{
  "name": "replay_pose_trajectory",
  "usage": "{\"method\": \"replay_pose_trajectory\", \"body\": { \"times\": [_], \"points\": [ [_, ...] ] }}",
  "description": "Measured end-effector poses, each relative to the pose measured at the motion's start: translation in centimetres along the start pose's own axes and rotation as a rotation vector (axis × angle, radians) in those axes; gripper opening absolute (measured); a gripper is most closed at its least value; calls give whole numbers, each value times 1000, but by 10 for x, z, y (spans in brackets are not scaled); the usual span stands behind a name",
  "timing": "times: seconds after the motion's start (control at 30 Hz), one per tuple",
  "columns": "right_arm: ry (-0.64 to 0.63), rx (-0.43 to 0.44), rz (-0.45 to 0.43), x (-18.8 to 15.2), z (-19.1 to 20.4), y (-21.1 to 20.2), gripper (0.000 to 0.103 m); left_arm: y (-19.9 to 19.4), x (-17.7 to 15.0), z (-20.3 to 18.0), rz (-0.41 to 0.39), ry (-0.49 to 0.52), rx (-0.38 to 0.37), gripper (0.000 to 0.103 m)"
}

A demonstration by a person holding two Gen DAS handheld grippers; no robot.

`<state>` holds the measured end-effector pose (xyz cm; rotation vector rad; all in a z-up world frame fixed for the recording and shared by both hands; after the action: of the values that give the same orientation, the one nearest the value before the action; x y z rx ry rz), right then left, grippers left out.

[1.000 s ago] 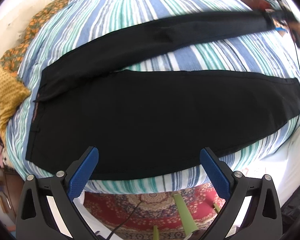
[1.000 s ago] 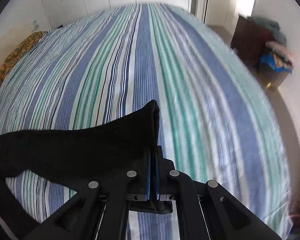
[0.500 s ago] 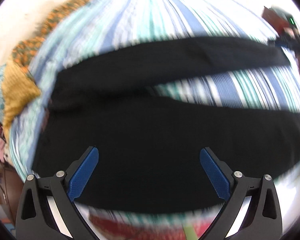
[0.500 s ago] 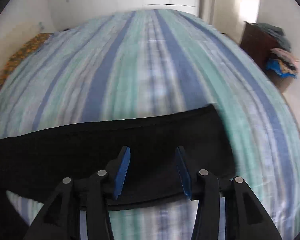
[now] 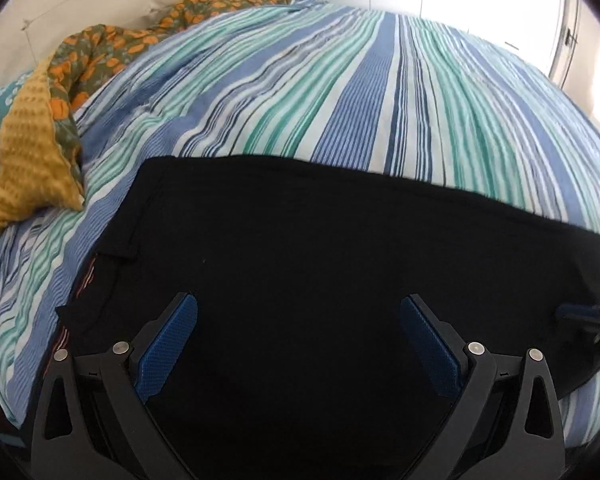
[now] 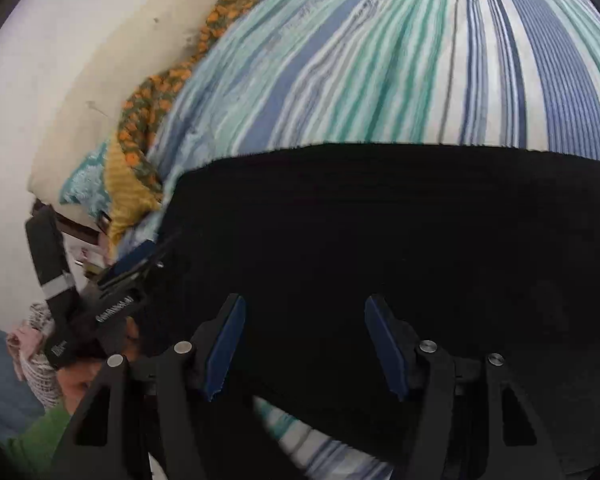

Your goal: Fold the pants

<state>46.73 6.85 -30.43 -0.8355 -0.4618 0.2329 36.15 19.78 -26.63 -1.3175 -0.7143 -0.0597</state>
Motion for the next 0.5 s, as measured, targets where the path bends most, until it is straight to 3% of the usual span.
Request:
{"method": "replay_pose_trajectory", "body": {
  "times": [0.1,0.23,0.33,0.4,0.47,0.5],
  "points": [
    [38,-60,-34,-3,-47,-30,62,5,-15,1,-2,59,14,102],
    [217,-165,-157,-24,-153,-119,62,0,-22,-1,-15,93,22,102],
    [353,-311,-255,-55,-242,-198,61,-4,-22,4,-11,86,41,102],
    [455,-456,-314,-85,-291,-254,61,-14,-26,10,-14,75,58,102],
    [557,-628,-357,-120,-322,-305,61,-28,-32,16,-26,64,69,102],
    [595,-675,-385,-136,-327,-326,62,-37,-38,16,-38,62,65,102]
  ]
}}
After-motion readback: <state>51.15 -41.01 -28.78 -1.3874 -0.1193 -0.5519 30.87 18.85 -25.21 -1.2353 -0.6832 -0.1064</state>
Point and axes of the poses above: each gripper's, at about its wrist camera, not at the fingertips, and y roughly the way its jaws point, z to its left, x to its top, the point moved 8 cm from there along y, roughly the way its jaws point, and after that the axes turned 3 degrees about z, right-handed, at the moved point
